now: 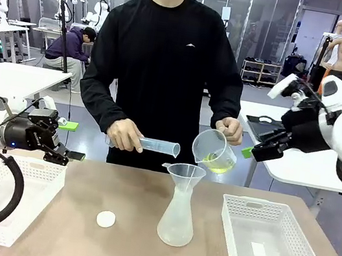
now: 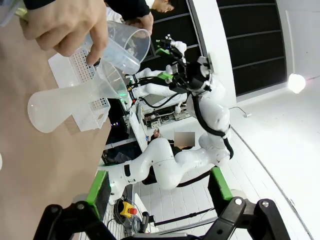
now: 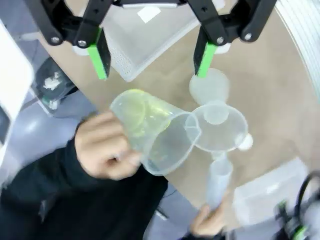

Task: Prepare the solutions needed for the experiment.
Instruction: Once the solution is in the Big flask , pick up the Plastic Funnel and place it back into the right Organizing basket.

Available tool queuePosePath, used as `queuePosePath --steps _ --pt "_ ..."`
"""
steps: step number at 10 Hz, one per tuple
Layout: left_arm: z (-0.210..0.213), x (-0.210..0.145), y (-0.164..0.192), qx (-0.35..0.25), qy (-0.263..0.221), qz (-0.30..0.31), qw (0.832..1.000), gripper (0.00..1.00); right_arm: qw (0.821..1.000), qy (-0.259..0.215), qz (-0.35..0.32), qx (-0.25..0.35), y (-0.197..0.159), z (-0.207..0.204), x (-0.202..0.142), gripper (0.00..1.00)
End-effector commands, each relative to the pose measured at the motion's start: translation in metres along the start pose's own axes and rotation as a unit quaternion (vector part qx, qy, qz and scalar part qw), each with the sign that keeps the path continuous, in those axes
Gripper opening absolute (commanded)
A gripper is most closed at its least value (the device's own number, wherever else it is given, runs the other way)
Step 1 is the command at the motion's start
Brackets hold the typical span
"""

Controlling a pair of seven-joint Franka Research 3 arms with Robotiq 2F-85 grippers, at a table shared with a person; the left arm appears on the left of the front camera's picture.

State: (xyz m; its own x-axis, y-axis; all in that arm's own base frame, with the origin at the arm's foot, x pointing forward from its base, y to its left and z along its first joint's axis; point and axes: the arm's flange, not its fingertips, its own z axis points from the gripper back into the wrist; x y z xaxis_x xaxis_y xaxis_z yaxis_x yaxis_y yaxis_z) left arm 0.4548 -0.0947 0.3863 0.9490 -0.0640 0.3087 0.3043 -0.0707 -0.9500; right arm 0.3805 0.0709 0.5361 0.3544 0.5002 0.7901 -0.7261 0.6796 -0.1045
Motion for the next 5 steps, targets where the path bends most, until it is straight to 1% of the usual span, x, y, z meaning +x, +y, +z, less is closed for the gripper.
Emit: queuePosePath --steps 1,2,3,4,5 --pt "-0.001 0.001 -0.001 0.0 -0.002 -0.002 1.0 1.0 0.98 -0.055 -0.175 0.074 -0.038 -0.001 -0.026 0.84" --pt "-0.001 0.001 -0.001 0.0 -0.002 -0.002 1.0 1.0 0.96 -0.047 -0.258 0.097 -0.048 -0.001 -0.038 0.84" --pt "-0.001 0.001 -0.001 0.0 -0.002 -0.002 1.0 1.0 0.946 -0.022 -0.305 0.108 -0.056 -0.004 -0.046 0.84" --pt "-0.001 0.001 -0.001 0.0 -0.002 -0.002 1.0 1.0 0.923 -0.006 -0.35 0.158 -0.062 -0.012 -0.053 0.84" --pt "-0.001 0.001 -0.001 0.0 -0.002 -0.002 1.0 1.0 0.897 0.007 -0.398 0.195 -0.069 -0.02 -0.064 0.84"
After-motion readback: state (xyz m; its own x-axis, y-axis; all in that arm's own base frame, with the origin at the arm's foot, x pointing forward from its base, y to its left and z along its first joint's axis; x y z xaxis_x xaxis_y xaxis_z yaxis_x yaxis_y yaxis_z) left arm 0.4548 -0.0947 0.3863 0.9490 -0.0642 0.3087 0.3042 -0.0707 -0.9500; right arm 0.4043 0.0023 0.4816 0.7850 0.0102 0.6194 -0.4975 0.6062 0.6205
